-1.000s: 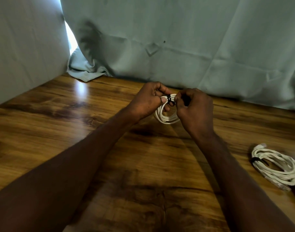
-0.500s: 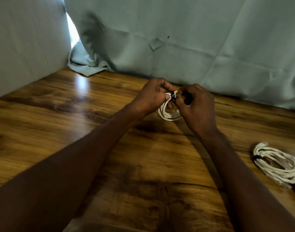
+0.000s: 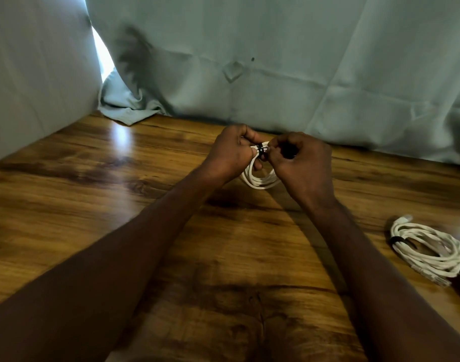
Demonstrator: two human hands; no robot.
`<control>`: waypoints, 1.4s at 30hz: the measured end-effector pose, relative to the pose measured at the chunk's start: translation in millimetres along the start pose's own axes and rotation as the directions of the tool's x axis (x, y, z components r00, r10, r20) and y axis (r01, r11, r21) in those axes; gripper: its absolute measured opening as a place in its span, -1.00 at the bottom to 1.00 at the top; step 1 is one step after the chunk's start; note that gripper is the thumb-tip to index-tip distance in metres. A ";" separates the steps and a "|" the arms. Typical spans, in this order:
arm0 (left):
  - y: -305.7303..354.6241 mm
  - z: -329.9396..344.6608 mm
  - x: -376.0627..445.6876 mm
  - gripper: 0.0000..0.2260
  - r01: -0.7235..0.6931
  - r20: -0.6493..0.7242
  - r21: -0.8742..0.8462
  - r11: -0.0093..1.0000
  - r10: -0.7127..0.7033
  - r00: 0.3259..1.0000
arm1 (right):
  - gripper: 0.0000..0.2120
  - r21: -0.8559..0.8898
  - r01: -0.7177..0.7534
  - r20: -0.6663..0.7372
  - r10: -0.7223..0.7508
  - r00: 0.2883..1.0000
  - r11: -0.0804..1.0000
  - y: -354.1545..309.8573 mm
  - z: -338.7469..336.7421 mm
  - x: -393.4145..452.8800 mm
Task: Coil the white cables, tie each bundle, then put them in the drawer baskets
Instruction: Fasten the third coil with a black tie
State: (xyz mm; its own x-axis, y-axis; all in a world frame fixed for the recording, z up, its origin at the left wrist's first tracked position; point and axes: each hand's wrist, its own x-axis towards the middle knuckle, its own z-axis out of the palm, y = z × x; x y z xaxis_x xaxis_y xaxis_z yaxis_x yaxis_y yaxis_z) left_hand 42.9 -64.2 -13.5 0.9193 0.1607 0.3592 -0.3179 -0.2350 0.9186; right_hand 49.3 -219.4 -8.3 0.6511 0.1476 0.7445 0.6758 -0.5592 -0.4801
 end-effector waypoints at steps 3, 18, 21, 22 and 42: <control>1.6 0.0 -0.5 -0.79 -0.008 0.008 0.034 0.999 0.007 1.000 | -0.87 -0.009 -0.008 -0.018 0.008 1.000 1.000 -0.5 0.4 -0.5; -4.5 1.9 1.3 -0.78 -0.018 -0.014 0.041 0.999 0.019 1.000 | -0.84 -0.069 0.074 0.042 -0.071 0.997 0.995 4.5 3.3 -0.3; -3.1 2.1 1.2 -0.80 -0.019 0.003 0.027 0.999 0.019 1.000 | -0.86 -0.071 0.032 0.004 -0.032 0.999 0.997 5.2 3.8 -0.2; -3.2 2.2 1.1 -0.80 -0.018 0.007 0.029 0.999 0.018 1.000 | -0.87 -0.073 0.027 -0.007 -0.028 1.000 0.997 5.6 4.1 0.0; -8.1 2.9 2.0 -0.79 -0.034 -0.039 0.014 0.999 0.034 0.999 | -0.92 -0.160 0.079 -0.020 -0.083 0.996 0.984 0.9 9.5 -3.8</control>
State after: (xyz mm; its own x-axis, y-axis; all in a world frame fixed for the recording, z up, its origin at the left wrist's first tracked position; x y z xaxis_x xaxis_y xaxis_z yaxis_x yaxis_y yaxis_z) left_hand 48.1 -64.8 -20.7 0.8981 0.1900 0.3967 -0.3455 -0.2535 0.9035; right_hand 50.7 -212.7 -16.0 0.5853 0.1769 0.7913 0.6611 -0.6692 -0.3394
